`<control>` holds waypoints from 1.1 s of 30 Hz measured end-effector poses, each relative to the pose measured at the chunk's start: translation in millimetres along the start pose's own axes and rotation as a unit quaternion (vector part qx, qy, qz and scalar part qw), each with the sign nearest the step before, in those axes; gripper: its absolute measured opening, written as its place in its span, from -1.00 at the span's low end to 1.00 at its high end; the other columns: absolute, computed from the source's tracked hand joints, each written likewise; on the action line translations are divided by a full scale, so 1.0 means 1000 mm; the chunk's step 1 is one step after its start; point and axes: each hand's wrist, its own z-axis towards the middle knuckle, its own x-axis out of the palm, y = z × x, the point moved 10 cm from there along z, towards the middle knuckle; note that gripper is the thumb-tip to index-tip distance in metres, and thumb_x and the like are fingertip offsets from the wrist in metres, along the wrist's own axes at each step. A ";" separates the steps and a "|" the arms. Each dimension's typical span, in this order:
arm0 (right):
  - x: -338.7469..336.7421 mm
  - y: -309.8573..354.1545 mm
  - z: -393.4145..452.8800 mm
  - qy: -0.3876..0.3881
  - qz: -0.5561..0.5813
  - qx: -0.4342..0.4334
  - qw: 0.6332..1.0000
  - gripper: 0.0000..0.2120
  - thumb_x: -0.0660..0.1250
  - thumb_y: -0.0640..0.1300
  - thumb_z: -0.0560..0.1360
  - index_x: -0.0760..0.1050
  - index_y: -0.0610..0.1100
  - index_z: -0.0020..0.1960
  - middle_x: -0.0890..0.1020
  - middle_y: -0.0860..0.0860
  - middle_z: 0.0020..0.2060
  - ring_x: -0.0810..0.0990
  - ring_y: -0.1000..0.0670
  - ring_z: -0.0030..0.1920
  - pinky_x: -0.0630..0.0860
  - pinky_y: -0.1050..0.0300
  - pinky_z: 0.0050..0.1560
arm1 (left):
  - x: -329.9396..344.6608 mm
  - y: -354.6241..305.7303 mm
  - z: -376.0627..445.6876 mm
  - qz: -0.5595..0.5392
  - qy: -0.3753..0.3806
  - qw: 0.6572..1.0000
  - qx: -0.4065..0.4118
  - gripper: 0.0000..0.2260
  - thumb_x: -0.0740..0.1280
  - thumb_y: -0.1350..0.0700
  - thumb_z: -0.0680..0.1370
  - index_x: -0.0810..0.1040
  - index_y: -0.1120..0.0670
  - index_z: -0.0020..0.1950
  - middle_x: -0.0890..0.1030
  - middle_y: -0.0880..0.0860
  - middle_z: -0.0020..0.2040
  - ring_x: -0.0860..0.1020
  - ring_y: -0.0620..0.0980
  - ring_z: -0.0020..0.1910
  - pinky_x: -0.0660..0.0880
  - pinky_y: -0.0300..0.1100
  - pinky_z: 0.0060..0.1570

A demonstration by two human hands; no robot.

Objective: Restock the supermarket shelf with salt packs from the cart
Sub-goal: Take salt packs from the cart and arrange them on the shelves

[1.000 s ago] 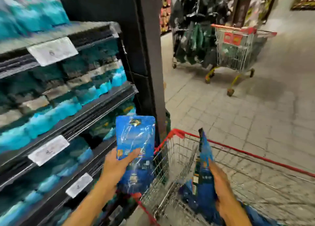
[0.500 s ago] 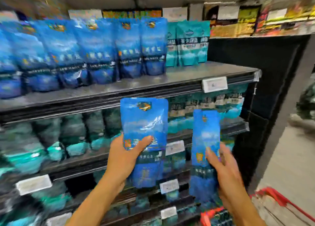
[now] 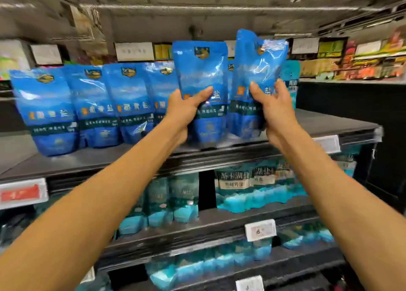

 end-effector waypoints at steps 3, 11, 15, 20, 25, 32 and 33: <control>0.000 -0.029 0.041 0.022 -0.020 0.041 0.999 -0.61 0.42 -0.27 0.51 0.41 -0.24 0.30 0.64 -0.16 0.18 0.64 -0.18 0.16 0.57 -0.20 0.19 | 0.004 0.027 0.024 0.020 -0.017 0.999 -0.023 -0.62 0.50 0.19 0.46 0.56 0.29 0.22 0.68 0.21 0.09 0.65 0.13 0.07 0.54 0.17 0.21; -0.023 -0.082 0.062 0.202 -0.268 0.127 0.934 -0.58 0.55 -0.21 0.39 0.52 -0.07 0.20 0.70 -0.11 0.05 0.67 -0.13 0.10 0.55 -0.17 0.20 | -0.003 0.030 0.031 0.356 0.044 0.932 0.052 -0.62 0.64 -0.08 0.23 0.64 0.02 -0.07 0.71 -0.12 -0.20 0.60 -0.22 -0.25 0.54 -0.28 -0.25; -0.023 -0.077 0.061 0.209 -0.323 0.093 0.918 -0.58 0.57 -0.16 0.36 0.55 -0.15 0.17 0.62 -0.28 0.13 0.60 -0.27 0.09 0.54 -0.26 0.19 | -0.012 0.030 0.025 0.576 0.016 0.815 0.050 -0.40 0.54 -0.32 0.21 0.31 0.12 -0.37 0.37 0.00 -0.47 0.32 -0.10 -0.47 0.19 -0.17 -0.53; -0.019 -0.083 0.072 0.181 -0.372 0.059 0.908 -0.57 0.56 -0.10 0.38 0.53 -0.18 0.18 0.60 -0.23 0.06 0.56 -0.20 0.06 0.52 -0.20 0.20 | -0.007 0.034 0.029 0.682 0.011 0.731 0.029 -0.38 0.33 -0.47 0.31 0.22 0.06 -0.30 0.39 0.03 -0.31 0.45 0.12 -0.25 0.40 -0.05 -0.32; -0.018 -0.091 0.077 0.174 -0.391 0.056 0.902 -0.49 0.58 -0.02 0.36 0.47 -0.16 0.20 0.49 -0.05 -0.08 0.55 -0.12 -0.01 0.55 -0.22 0.12 | 0.001 0.029 0.033 0.735 0.007 0.677 0.041 -0.39 0.29 -0.49 0.31 0.26 0.07 -0.32 0.40 0.01 -0.35 0.48 0.13 -0.23 0.39 -0.06 -0.30; -0.022 -0.086 0.066 0.148 -0.430 0.055 0.889 -0.37 0.54 0.15 0.34 0.40 -0.15 0.23 0.49 0.12 -0.18 0.53 0.07 -0.15 0.43 0.19 -0.17 | 0.007 0.025 0.017 0.740 -0.025 0.668 0.078 -0.43 0.26 -0.42 0.43 0.23 0.08 -0.34 0.44 0.05 -0.29 0.46 0.11 -0.29 0.27 -0.15 -0.43; -0.024 -0.084 0.062 0.148 -0.438 0.059 0.885 -0.35 0.53 0.20 0.34 0.39 -0.14 0.23 0.51 0.11 -0.17 0.54 0.07 -0.13 0.42 0.19 -0.18 | 0.010 0.023 0.012 0.739 -0.030 0.667 0.093 -0.43 0.26 -0.41 0.44 0.23 0.07 -0.35 0.45 0.06 -0.27 0.47 0.12 -0.28 0.33 -0.13 -0.40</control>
